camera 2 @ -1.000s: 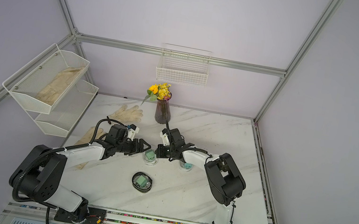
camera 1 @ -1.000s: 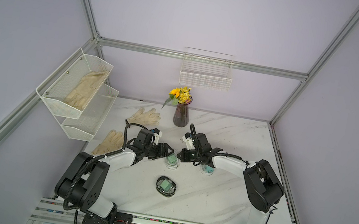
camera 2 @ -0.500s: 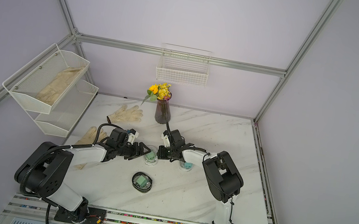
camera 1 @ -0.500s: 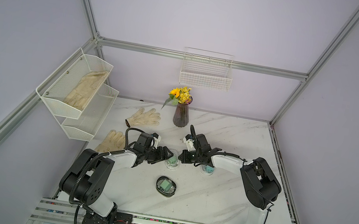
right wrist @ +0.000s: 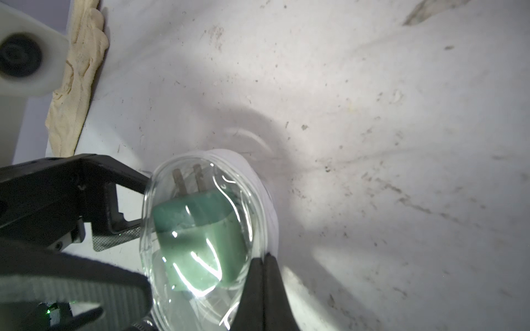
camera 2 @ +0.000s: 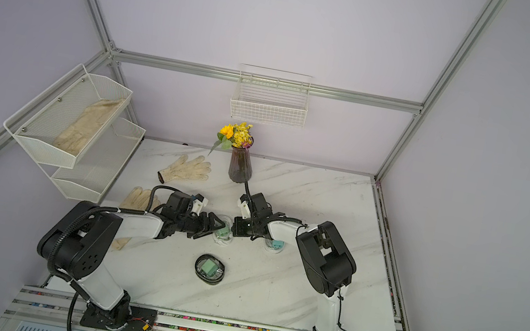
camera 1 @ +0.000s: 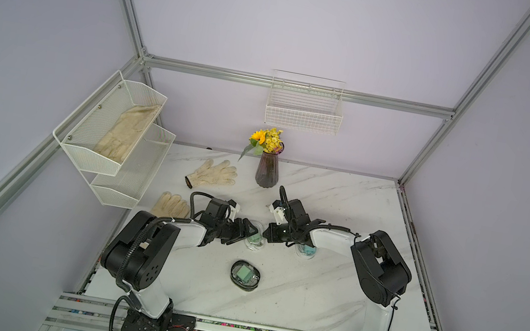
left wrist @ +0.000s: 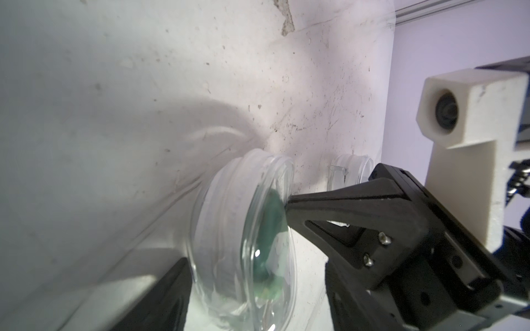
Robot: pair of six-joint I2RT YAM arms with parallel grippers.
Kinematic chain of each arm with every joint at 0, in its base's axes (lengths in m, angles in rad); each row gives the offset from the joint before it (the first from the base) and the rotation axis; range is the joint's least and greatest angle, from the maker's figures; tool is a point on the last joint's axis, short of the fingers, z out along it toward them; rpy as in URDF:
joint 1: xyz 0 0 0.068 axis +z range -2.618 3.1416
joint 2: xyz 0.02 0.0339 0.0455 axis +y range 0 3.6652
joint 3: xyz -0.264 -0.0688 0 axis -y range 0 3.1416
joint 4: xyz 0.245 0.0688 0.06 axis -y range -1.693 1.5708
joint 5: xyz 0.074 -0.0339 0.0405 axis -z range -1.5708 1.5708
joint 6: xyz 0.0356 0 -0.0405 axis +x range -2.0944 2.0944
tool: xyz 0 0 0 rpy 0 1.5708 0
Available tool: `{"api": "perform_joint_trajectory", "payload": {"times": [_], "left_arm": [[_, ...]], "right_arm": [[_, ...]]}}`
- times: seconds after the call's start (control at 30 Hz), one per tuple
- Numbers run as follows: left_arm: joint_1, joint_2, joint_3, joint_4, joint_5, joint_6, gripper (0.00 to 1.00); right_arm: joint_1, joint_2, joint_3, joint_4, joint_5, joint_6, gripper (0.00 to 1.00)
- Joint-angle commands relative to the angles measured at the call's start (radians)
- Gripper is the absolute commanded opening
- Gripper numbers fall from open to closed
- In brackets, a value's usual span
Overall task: Pack away charging kits
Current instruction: Pick up the storage bag at the center of the board.
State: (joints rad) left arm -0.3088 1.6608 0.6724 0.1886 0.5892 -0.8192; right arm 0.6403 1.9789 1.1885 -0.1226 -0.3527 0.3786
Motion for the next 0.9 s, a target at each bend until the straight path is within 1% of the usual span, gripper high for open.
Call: {"api": "perform_joint_trajectory", "payload": {"times": [0.0, 0.1, 0.23, 0.47, 0.63, 0.8, 0.87], "left_arm": [[-0.009, 0.049, 0.008, 0.02, 0.035, -0.038, 0.72], [-0.01, 0.068, 0.021, 0.035, 0.047, -0.054, 0.71], [-0.011, 0.106, 0.043, 0.034, 0.064, -0.066, 0.68], [-0.013, 0.158, 0.064, 0.018, 0.064, -0.073, 0.65], [-0.015, 0.181, 0.073, 0.018, 0.056, -0.077, 0.61], [-0.015, 0.198, 0.077, 0.004, 0.041, -0.075, 0.46], [-0.015, 0.2, 0.071, 0.018, 0.037, -0.081, 0.44]], "right_arm": [[-0.005, 0.006, -0.002, -0.017, 0.045, -0.023, 0.0], [-0.005, 0.009, 0.002, -0.005, 0.043, -0.022, 0.0], [-0.005, 0.012, -0.001, 0.009, 0.046, -0.026, 0.0], [-0.005, -0.006, 0.004, 0.014, 0.057, -0.032, 0.0], [-0.005, -0.014, 0.015, 0.01, 0.061, -0.036, 0.0], [-0.004, -0.03, 0.012, 0.013, 0.065, -0.04, 0.0], [-0.004, -0.036, 0.014, 0.008, 0.069, -0.044, 0.0]]}}
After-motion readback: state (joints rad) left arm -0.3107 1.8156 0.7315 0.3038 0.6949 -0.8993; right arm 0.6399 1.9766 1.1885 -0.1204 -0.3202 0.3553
